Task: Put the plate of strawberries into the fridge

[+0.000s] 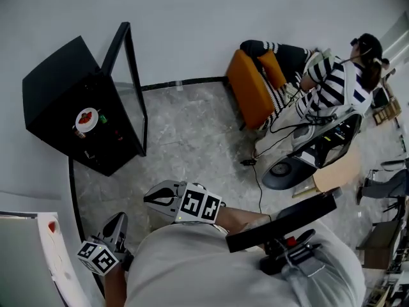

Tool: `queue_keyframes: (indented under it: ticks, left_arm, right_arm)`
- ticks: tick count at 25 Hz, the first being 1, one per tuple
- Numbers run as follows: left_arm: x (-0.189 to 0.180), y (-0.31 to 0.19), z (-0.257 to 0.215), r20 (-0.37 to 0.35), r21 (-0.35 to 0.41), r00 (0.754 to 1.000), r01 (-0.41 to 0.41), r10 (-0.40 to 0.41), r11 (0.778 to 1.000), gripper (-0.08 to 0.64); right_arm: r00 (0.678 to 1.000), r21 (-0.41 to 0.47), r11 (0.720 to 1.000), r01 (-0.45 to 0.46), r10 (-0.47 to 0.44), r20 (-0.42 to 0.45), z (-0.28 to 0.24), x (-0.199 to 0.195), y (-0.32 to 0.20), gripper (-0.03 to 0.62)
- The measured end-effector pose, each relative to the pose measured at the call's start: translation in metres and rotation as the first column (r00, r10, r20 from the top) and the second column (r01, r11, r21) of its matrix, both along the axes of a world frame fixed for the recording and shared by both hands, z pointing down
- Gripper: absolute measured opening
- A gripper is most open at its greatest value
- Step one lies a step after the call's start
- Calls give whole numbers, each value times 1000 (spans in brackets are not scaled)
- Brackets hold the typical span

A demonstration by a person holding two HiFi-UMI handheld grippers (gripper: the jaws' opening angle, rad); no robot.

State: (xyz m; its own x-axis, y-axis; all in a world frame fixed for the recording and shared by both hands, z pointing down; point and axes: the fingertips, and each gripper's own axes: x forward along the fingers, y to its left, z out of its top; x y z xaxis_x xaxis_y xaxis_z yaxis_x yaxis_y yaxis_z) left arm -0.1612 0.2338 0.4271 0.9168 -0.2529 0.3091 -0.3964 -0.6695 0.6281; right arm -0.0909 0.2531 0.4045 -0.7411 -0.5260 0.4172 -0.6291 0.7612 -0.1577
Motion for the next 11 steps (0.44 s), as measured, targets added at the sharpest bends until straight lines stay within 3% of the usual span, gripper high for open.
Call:
queue_keyframes:
  ticks: [6,11]
  left_arm:
    - [19,4,-38,17,10,1000,-8,8,1000,14]
    - [13,-16,21,0,-11,1000,-1,1,1000,14]
  right_arm:
    - [1000,16,1000,1,-1,19,-41,16,1,25]
    - [1000,7,1000,8,-8,7,18,7,-20,25]
